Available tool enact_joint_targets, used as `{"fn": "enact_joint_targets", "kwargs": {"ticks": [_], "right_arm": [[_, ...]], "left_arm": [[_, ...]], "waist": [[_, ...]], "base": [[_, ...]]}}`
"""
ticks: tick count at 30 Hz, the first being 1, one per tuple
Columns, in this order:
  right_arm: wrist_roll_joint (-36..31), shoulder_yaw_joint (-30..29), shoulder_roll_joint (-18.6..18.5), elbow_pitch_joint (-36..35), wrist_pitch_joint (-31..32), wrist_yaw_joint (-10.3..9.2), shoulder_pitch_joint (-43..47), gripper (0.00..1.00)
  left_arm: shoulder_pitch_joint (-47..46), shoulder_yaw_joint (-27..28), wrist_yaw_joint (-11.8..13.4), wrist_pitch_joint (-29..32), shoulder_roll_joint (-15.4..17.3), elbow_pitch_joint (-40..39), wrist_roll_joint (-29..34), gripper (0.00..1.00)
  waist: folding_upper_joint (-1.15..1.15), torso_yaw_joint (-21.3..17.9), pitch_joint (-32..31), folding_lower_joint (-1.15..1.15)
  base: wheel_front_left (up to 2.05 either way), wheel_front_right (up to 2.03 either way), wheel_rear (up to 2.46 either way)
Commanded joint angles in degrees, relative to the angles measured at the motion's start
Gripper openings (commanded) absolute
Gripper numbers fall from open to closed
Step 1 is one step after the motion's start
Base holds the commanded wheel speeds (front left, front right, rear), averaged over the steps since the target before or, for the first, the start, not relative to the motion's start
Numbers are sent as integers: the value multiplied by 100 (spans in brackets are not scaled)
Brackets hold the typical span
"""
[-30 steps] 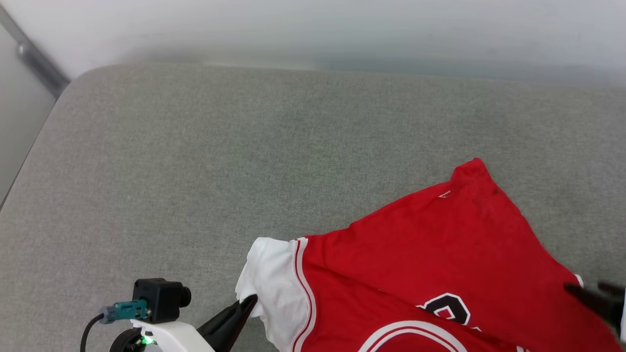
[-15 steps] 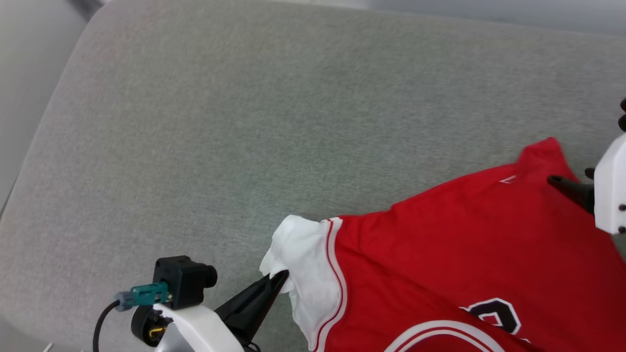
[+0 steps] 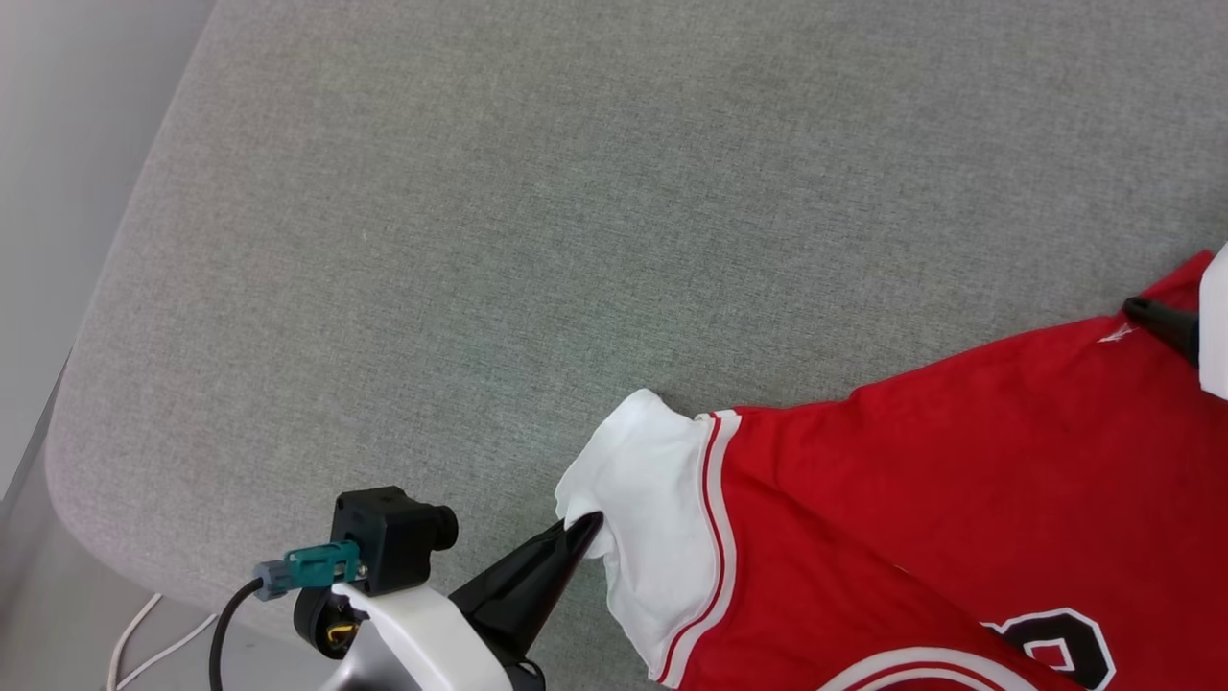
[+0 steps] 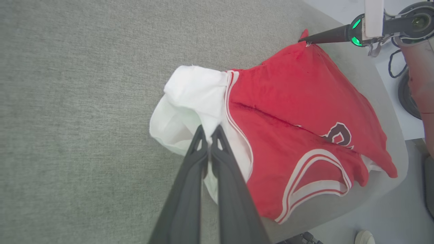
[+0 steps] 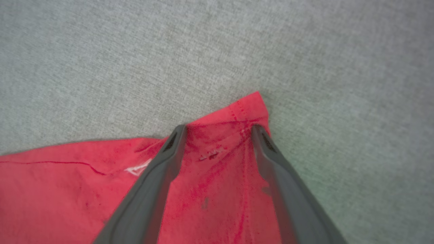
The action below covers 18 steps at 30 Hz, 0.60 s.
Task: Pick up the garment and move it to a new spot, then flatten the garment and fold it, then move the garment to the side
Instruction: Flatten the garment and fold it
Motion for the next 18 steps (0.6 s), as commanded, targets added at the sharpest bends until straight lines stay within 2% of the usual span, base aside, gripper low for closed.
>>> {"fn": "enact_joint_targets", "kwargs": {"ticks": [1,6,7,8,9,18], "right_arm": [[42,117,65,248,67,0,118,100],[106,354,-109,451,198,0,380,100],[136,398,-134,487,223,0,436,93],[173,440,-158,511,227,0,477,24],[179,466,-183,522,187,0,503,0],[390,450,-281,477,-604,-1,309,0]], "left_arm": [[-67,-13,-21,-35,-18,17,17,0],[-99,-30,-69,-75,-24,76,-5,0],[-94,-35,-69,-81,-26,87,-8,0],[-90,-40,-73,-81,-28,100,-10,0],[-91,-43,-77,-83,-31,115,-13,0],[-24,54,10,-66,64,103,-39,0]], "waist": [[0,39,37,-1],[0,89,60,-1],[0,94,54,-1],[0,98,45,-1],[0,100,25,-1],[0,-112,-528,-1]], "base": [[0,0,0],[0,0,0],[0,0,0],[0,0,0],[0,0,0],[0,0,0]]}}
